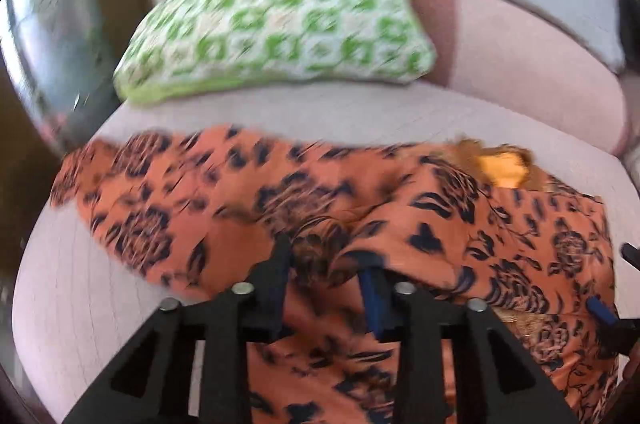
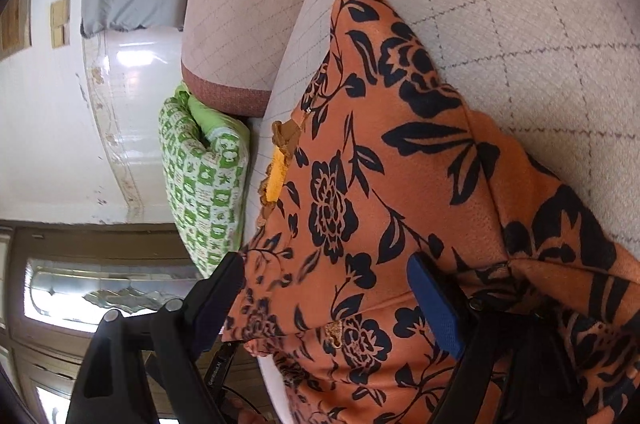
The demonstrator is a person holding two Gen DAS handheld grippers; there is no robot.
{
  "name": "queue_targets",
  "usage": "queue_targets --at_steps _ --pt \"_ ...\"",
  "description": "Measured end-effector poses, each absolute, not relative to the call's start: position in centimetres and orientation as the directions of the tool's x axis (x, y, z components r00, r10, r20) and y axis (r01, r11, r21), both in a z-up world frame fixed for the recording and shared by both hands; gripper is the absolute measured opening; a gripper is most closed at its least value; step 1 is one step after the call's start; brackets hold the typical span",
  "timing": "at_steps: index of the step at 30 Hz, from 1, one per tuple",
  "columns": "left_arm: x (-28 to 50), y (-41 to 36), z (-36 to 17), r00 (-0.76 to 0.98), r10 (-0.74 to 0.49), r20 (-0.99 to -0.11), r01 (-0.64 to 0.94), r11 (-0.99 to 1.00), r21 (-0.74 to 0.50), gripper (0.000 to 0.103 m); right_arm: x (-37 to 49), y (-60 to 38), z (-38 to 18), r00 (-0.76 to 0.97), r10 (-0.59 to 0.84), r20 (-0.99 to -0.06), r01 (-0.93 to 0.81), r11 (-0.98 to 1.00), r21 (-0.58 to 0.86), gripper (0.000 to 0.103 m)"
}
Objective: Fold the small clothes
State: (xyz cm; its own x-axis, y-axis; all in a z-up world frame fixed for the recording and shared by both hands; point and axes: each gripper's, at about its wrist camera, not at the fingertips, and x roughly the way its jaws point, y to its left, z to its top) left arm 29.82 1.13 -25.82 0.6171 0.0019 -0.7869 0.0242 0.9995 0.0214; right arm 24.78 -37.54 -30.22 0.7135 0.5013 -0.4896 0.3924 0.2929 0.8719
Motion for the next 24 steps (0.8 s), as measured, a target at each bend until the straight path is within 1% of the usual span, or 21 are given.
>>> queue_targets --at_steps 1,2,4,7,8,10,12,13,14,15,16,19,20,21,22,24 --pt "29.9 1.6 -26.1 0.606 0.020 -0.795 0.006 1.000 0.030 0.045 24.8 -37.4 -30.1 0.711 0.496 -0.499 0.396 0.304 0.866 0.085" --pt "30.1 2.1 -26.3 0.591 0.035 -0.806 -0.014 0.999 0.034 0.056 24.9 -37.3 -30.0 0.707 0.492 -0.508 0.399 0.315 0.861 0.085" --pt "30.1 3.0 -26.3 0.585 0.027 -0.811 -0.047 0.999 0.000 0.060 25.0 -37.1 -29.9 0.701 0.487 -0.521 0.406 0.328 0.853 0.085" --pt "29.8 3.2 -25.5 0.610 0.039 -0.792 -0.068 0.998 -0.004 0.060 25.0 -36.8 -29.5 0.689 0.478 -0.544 0.417 0.352 0.838 0.085" --pt "29.2 3.5 -24.5 0.655 0.086 -0.751 -0.106 0.994 0.021 0.060 25.1 -36.7 -29.4 0.683 0.474 -0.556 0.419 0.369 0.830 0.085" --pt "28.1 4.0 -22.4 0.746 0.133 -0.653 -0.151 0.988 0.029 0.060 25.3 -36.3 -29.2 0.669 0.465 -0.580 0.422 0.405 0.811 0.085" --pt "26.9 4.7 -20.6 0.808 0.146 -0.571 -0.175 0.984 0.003 0.067 25.6 -36.0 -29.1 0.657 0.457 -0.599 0.418 0.441 0.794 0.085" --pt "26.7 5.0 -20.3 0.820 0.157 -0.551 -0.191 0.982 -0.004 0.076 25.7 -35.8 -29.0 0.653 0.451 -0.608 0.416 0.457 0.786 0.085" --pt "26.9 5.5 -20.4 0.818 0.179 -0.546 -0.215 0.977 -0.002 0.080 25.8 -35.7 -29.0 0.651 0.447 -0.613 0.415 0.466 0.781 0.085" --pt "27.2 5.8 -21.0 0.801 0.200 -0.565 -0.235 0.972 0.010 0.080 25.8 -35.7 -29.0 0.650 0.444 -0.616 0.415 0.472 0.778 0.085" --pt "28.0 6.0 -21.9 0.772 0.194 -0.606 -0.232 0.973 0.016 0.080 25.8 -35.6 -29.0 0.649 0.442 -0.619 0.415 0.477 0.775 0.085" --pt "30.4 6.0 -25.2 0.652 0.101 -0.751 -0.172 0.985 -0.018 0.080 25.8 -35.5 -28.9 0.646 0.436 -0.626 0.416 0.487 0.768 0.085" --pt "31.3 5.9 -26.7 0.595 0.042 -0.802 -0.149 0.987 -0.059 0.080 25.8 -35.5 -28.9 0.645 0.435 -0.628 0.417 0.488 0.767 0.085" --pt "31.7 6.1 -27.5 0.566 -0.006 -0.824 -0.145 0.984 -0.106 0.080 25.9 -35.4 -28.9 0.644 0.434 -0.629 0.417 0.491 0.765 0.085" --pt "32.1 6.6 -28.2 0.545 -0.067 -0.836 -0.154 0.972 -0.178 0.080 25.9 -35.3 -28.9 0.643 0.433 -0.631 0.417 0.494 0.763 0.085" --pt "32.4 7.2 -28.4 0.547 -0.177 -0.818 -0.151 0.941 -0.304 0.079 26.0 -35.2 -28.8 0.643 0.431 -0.633 0.415 0.498 0.761 0.085"
